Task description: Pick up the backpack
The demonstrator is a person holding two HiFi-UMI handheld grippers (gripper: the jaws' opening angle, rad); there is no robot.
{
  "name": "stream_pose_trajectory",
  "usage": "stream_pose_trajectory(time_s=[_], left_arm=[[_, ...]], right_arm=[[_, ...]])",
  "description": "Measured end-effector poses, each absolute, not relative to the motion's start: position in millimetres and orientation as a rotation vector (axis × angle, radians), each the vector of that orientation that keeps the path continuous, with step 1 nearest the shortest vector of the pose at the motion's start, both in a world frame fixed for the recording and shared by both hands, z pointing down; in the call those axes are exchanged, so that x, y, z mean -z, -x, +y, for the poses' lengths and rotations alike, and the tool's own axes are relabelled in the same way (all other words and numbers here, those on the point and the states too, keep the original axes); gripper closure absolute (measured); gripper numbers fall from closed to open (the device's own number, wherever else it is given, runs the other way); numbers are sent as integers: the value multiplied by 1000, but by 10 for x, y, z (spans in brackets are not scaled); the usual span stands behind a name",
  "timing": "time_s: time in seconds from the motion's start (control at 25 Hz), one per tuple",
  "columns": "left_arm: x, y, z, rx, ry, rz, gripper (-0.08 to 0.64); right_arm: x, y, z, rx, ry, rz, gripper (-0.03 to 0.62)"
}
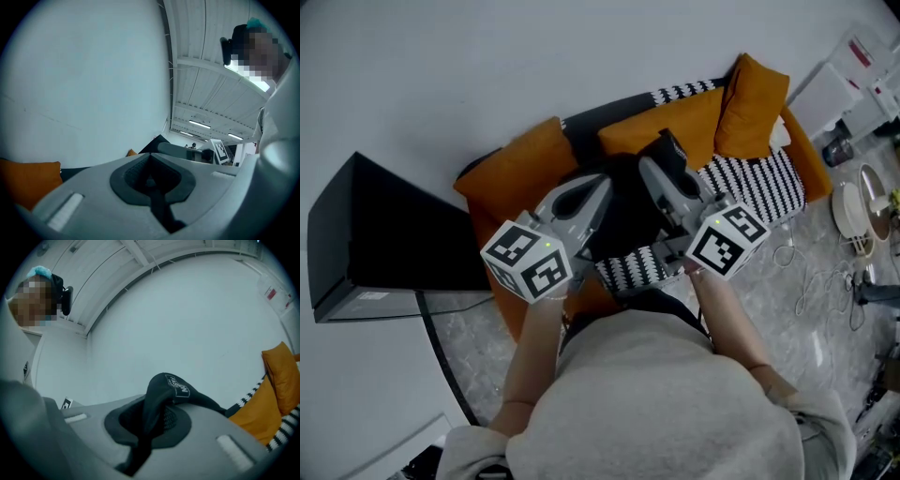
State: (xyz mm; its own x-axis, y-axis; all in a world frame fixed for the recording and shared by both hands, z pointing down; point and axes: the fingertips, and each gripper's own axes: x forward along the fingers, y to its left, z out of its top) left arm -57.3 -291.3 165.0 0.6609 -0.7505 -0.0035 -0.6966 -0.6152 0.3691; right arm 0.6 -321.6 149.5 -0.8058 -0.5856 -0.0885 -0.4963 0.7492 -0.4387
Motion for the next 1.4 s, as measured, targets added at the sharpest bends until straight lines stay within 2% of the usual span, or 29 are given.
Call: stream_pose_trajectory(time_s=[1.4], left_arm=[[-1790, 537, -2889, 174, -2510, -1151, 554]], right_arm=[[-1599, -2, -3155, 580, 885, 2738, 583]])
